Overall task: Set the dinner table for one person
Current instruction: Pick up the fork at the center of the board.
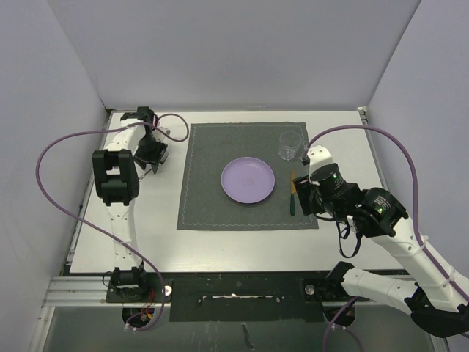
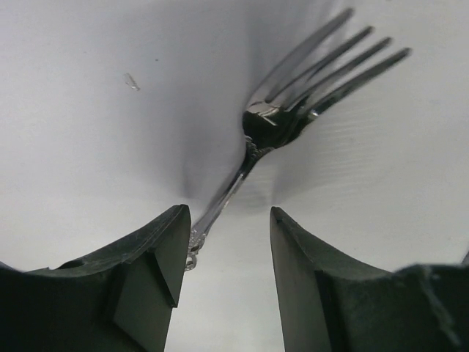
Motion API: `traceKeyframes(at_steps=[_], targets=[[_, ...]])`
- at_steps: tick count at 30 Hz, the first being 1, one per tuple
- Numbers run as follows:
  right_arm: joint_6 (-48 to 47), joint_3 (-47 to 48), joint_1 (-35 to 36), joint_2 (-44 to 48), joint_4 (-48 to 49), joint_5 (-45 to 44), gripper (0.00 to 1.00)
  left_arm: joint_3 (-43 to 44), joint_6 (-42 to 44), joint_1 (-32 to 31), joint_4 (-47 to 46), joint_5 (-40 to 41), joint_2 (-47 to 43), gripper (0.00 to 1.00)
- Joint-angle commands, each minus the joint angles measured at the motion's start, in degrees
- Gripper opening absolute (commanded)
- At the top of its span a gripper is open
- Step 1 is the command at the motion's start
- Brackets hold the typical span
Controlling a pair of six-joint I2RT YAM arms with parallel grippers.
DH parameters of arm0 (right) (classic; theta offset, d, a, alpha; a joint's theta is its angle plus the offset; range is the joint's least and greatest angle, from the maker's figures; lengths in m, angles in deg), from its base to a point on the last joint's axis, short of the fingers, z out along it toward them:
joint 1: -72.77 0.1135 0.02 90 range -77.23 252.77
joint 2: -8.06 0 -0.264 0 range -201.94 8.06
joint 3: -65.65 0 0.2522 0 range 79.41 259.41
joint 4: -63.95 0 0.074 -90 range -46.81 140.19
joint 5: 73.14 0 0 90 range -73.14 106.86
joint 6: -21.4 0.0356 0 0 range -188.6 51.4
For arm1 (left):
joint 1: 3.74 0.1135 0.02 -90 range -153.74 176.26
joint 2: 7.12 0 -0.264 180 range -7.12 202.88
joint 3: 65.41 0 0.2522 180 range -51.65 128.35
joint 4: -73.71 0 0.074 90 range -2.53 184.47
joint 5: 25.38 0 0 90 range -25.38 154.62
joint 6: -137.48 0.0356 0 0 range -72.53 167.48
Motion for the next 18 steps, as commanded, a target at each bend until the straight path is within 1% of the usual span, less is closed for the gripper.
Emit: traceKeyframes(at_steps=[1,4,9,14,18], targets=[[0.43,0.38,0.36,0.38,2.14,0.1,0.59,-1.53,4.15,-1.47,-3.3,-1.25,-9.22,0.46],[0.43,0.57,0.41,0.3,2.14,0.11,0.59,-2.27,5.73,-1.75,-3.93,-3.82,-9.09,0.45],[0.52,0.61,0.31,0.64,1.47,-0.29,0.59,-2.03,7.88,-1.69,-3.87,-5.84,-7.23,0.44],[0.51,0.58,0.31,0.99,1.08,-0.77,0.59,-3.99,11.71,-1.68,-5.82,-8.89,-6.81,0.44],[0.52,0.49,0.32,0.96,1.07,-0.87,0.59,-4.4,13.14,-1.51,-6.15,-8.48,-5.99,0.44]])
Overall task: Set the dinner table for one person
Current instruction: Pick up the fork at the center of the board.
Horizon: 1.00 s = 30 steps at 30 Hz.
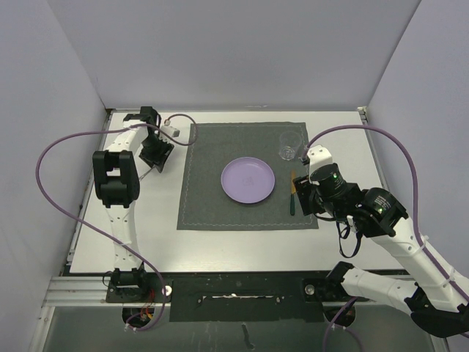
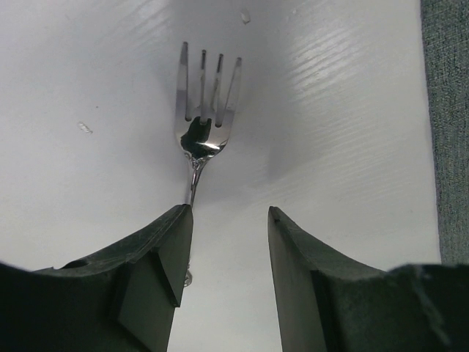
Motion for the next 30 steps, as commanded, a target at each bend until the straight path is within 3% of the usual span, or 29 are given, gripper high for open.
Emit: traceKeyframes(at_steps=[1,23,30], targets=[[0.52,0.43,0.34,0.94,0.93,-1.07,0.59,0.23,3.51,0.44,-2.14,-1.95,-1.76,0.44],[0.43,0.73,0.3,-0.55,0.8,-1.32,0.6,1.84,4.44,1.58,-3.46,1.09,2.54,0.41],[0.48,0.86,0.31,-0.64,0.73,-1.4,0.6,2.56,3.56,1.59,-3.28,0.91,4.61,0.32]])
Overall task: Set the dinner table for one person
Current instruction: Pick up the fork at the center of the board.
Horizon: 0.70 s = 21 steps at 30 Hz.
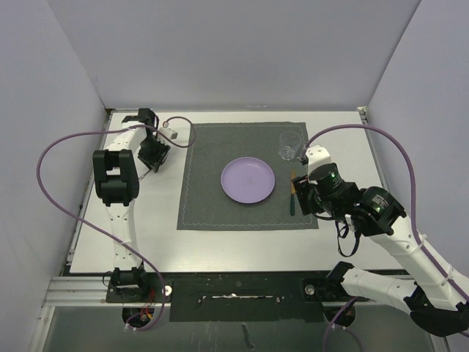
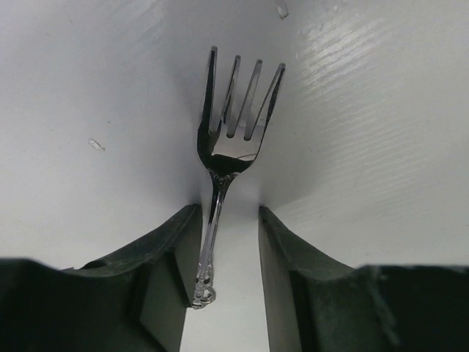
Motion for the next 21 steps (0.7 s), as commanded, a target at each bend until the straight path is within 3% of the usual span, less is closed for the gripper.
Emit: traceKeyframes(at_steps=[1,6,13,21], targets=[[0.43,0.8,0.33,0.11,0.82,-1.33,0.6,2.49,-0.43,0.29,-1.57,-0.48,2.46,0.3],[0.44,0.6,0.32,0.33,0.91,-1.29,0.6,3.08,-0.95,0.13,-0.67,-0.7,3.51,0.0],[0.47,0.04,0.32,1.01,1.32,-1.07,0.6,4.11,-4.81,-0.47,0.8,1.76,2.52,0.0],[1.28,-4.17,0.38,0.67,5.66,1.56,0.6,10.17,-13.72,-4.65,10.04,7.27,-2.57,0.0]])
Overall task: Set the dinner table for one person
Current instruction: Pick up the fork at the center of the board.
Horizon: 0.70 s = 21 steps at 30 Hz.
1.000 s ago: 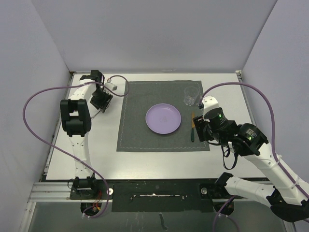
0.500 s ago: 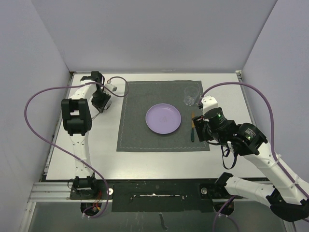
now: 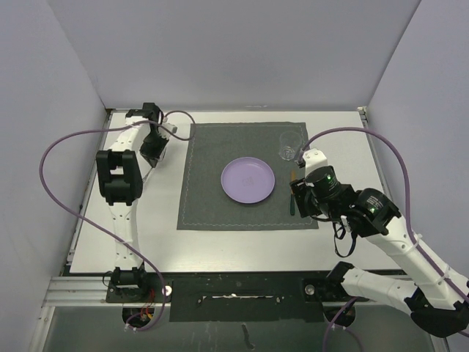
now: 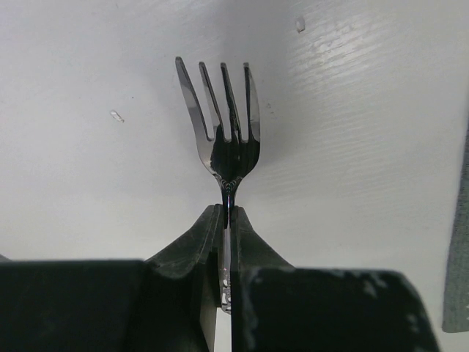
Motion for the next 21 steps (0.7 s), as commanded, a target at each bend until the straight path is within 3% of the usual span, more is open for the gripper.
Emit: traceKeyframes(at_steps=[1,7,13,21], targets=[[1.19,-2.36,0.36,-0.12,5.26,1.46,0.6,4.45,-7.02,-4.22,5.12,5.03,-5.46,0.0],[2.62,-4.21,0.34,-2.94,9.56,2.44,0.59,0.74,-21.16,-11.48,5.73,7.62,-12.92,0.0],[5.7,-5.57,0.23,-9.31,11.52,-0.2,0.52,-14.65,-32.58,-16.28,-8.54,2.4,-23.03,0.0],[10.54,-9.48,-0.89,-14.86,15.73,-2.48,0.47,-31.03,-39.63,-18.85,-23.67,-1.59,-30.29,0.0]])
